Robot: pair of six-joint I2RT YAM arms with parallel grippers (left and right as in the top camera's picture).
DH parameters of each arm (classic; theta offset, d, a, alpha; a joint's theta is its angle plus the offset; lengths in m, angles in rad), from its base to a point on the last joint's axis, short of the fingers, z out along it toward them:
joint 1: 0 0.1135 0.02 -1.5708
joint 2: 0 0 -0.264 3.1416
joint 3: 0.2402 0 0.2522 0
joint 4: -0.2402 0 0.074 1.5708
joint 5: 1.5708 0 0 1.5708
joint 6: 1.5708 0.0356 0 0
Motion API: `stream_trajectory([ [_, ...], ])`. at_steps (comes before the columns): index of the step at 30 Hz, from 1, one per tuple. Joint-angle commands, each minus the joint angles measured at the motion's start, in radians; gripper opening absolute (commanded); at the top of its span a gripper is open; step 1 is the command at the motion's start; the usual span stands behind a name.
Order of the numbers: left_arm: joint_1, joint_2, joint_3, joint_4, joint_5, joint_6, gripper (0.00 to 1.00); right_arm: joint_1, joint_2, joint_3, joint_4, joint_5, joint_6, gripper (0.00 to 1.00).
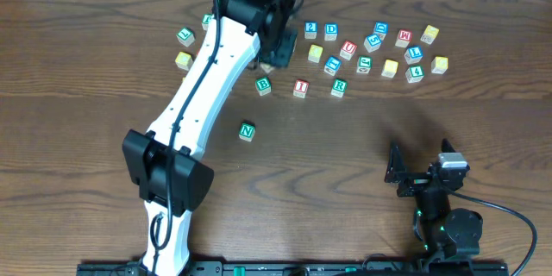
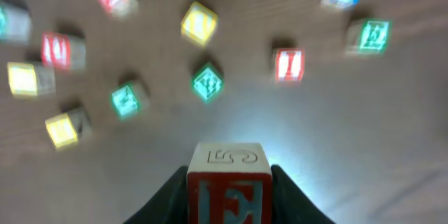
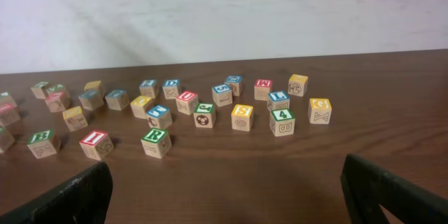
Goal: Spell out NEURIPS
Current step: 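Carry the red E block beside the N block and lower it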
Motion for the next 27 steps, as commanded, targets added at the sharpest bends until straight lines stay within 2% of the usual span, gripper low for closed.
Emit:
stream_trajectory([
  [1, 0.003, 0.022, -0.006, -0.074, -0.013, -0.053, 0.3, 0.002, -0.003, -0.003, -0.003, -0.006, -0.007, 0.99],
  [7, 0.003, 0.022, -0.039, -0.153, -0.012, -0.089, 0.3, 0.002, -0.003, -0.003, -0.003, -0.006, -0.007, 0.99],
  [11, 0.003, 0.022, -0.126, -0.155, -0.011, -0.118, 0.29, 0.002, -0.003, -0.003, -0.003, -0.006, -0.007, 0.99],
  [19, -0.019, 0.022, -0.303, -0.1, 0.005, -0.145, 0.27, 0.002, -0.003, -0.003, -0.003, -0.006, -0.007, 0.99],
  [23, -0.043, 0.022, -0.377, -0.06, 0.077, -0.143, 0.27, 0.002, -0.003, -0.003, -0.003, -0.006, -0.008, 0.99],
  [27, -0.072, 0.022, -0.445, -0.005, 0.089, -0.148, 0.27, 0.002, -0.003, -0.003, -0.003, -0.006, -0.007, 0.99],
])
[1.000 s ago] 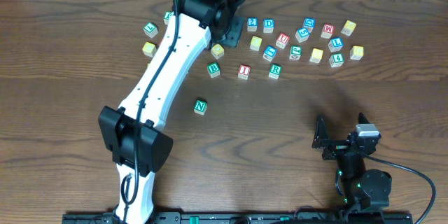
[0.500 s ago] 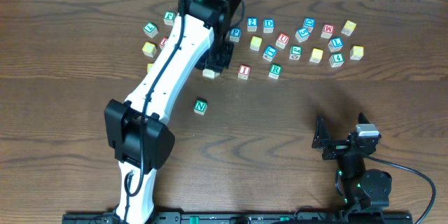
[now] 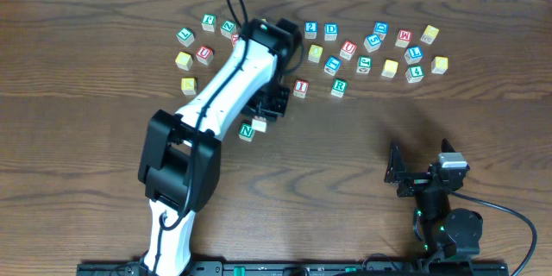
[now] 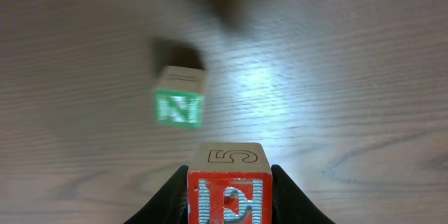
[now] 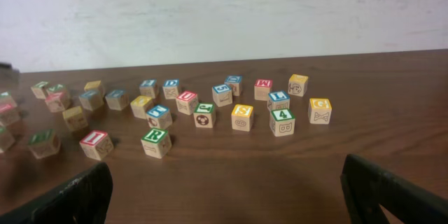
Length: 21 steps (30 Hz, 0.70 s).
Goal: Spell out NEURIPS
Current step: 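Carry the red E block beside the N block and lower it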
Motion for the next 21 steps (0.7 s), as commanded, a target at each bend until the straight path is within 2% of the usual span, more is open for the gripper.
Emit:
stream_trajectory([
  [1, -0.027, 0.006, -0.051, 0.028, 0.039, -0.024, 0.27, 0.002, -0.003, -0.003, -0.003, -0.006, -0.008, 0.99],
  [13, -0.045, 0.006, -0.269, 0.237, -0.005, -0.099, 0.27, 0.002, -0.003, -0.003, -0.003, -0.006, -0.008, 0.99],
  [21, -0.043, 0.006, -0.283, 0.322, -0.069, -0.099, 0.27, 0.002, -0.003, -0.003, -0.003, -0.006, -0.007, 0.99],
])
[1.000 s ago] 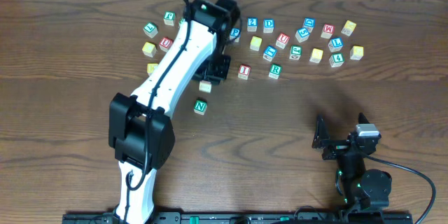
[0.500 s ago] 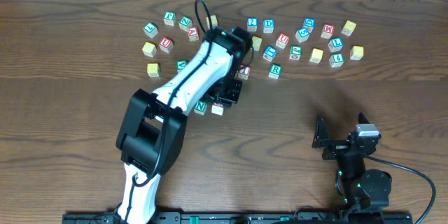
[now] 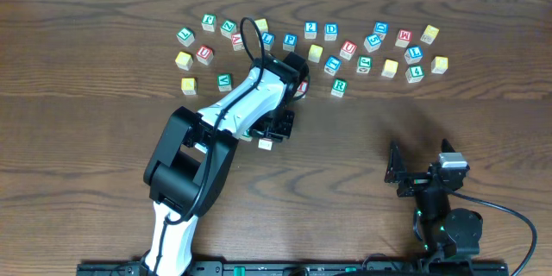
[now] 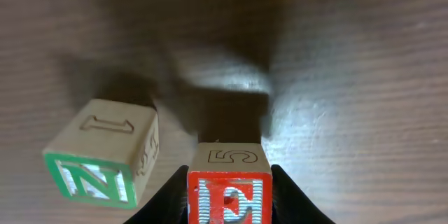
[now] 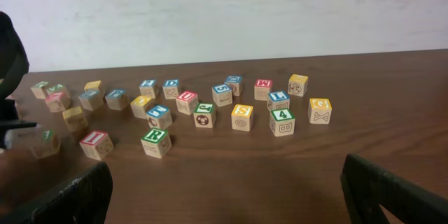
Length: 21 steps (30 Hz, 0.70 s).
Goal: Spell out NEURIPS
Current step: 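Carry the red E block beside the N block and lower it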
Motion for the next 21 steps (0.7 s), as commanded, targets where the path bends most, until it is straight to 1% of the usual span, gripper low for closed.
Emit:
stream_trajectory([
  [1, 0.005, 0.008, -0.007, 0.042, -0.058, -0.018, 0.27, 0.002, -0.003, -0.003, -0.003, -0.006, -0.007, 0.99],
  [6, 0.005, 0.008, -0.008, 0.069, -0.137, -0.056, 0.26, 0.002, -0.003, -0.003, -0.003, -0.006, -0.007, 0.99],
  [13, 0.018, 0.008, -0.025, 0.091, -0.141, -0.058, 0.27, 0.002, -0.003, -0.003, -0.003, -0.006, -0.008, 0.99],
  [21, 0.066, 0.008, -0.062, 0.133, -0.14, -0.058, 0.27, 0.002, -0.003, -0.003, -0.003, -0.006, -0.008, 0.99],
])
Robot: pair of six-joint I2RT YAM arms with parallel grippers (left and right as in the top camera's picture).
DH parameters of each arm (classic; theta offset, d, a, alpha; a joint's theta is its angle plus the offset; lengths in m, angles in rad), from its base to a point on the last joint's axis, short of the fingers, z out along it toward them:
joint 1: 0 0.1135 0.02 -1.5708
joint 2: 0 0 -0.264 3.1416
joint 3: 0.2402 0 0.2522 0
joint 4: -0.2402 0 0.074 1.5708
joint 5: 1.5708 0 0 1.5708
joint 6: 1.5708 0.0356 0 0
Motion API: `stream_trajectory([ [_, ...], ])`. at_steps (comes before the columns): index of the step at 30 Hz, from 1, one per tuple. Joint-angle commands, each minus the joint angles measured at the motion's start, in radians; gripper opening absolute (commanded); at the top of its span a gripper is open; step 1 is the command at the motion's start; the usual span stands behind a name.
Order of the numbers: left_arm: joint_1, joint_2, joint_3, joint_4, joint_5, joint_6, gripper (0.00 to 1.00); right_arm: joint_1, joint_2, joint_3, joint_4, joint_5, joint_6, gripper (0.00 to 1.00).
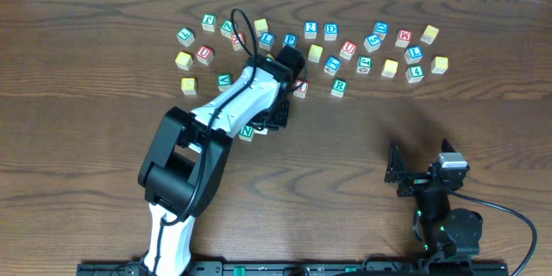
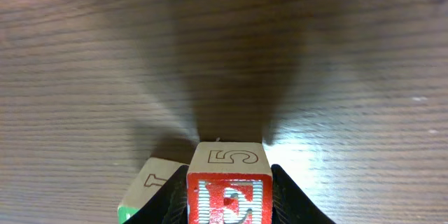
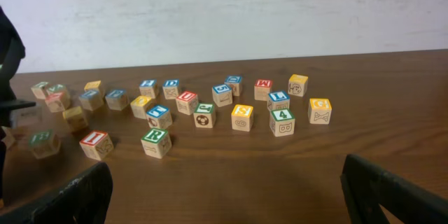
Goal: Spell out NEURIPS
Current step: 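Carry the red E block beside the N block and lower it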
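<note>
My left gripper [image 2: 229,173] is shut on a wooden block [image 2: 229,199] with a red E on its front and a 5 on top. It is low over the table, just right of the green N block [image 2: 145,183], which my left finger partly hides. From overhead, the left gripper [image 1: 269,121] sits beside the N block [image 1: 247,132]. Further back lie the red I [image 1: 300,87], green R [image 1: 338,87], red U [image 1: 348,49] and yellow S [image 3: 242,117] blocks. My right gripper [image 3: 227,196] stands open and empty at the front right.
Several other letter and number blocks stand in a loose row along the back of the brown wooden table [image 1: 448,121]. The left arm [image 1: 216,121] reaches diagonally from the front edge over the table's left middle. A pale wall rises behind the table.
My left gripper, still holding the E block, has moved back and left. The N block, then apart on the left, now lies right beside my left finger.
First my left gripper held the E block up by the back row of blocks. Then it was over the N block in the middle of the table, then to the front right of it, and now close beside it. The right arm stayed still and open.
</note>
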Motion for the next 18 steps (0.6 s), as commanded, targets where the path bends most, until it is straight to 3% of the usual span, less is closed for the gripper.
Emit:
stream_trajectory([
  [1, 0.035, 0.026, -0.039, 0.017, -0.035, -0.013, 0.27, 0.002, -0.003, -0.003, -0.003, -0.006, -0.008, 0.99],
  [18, 0.04, 0.026, -0.039, -0.004, 0.029, -0.039, 0.27, 0.002, -0.003, -0.003, -0.003, -0.006, -0.008, 0.99],
])
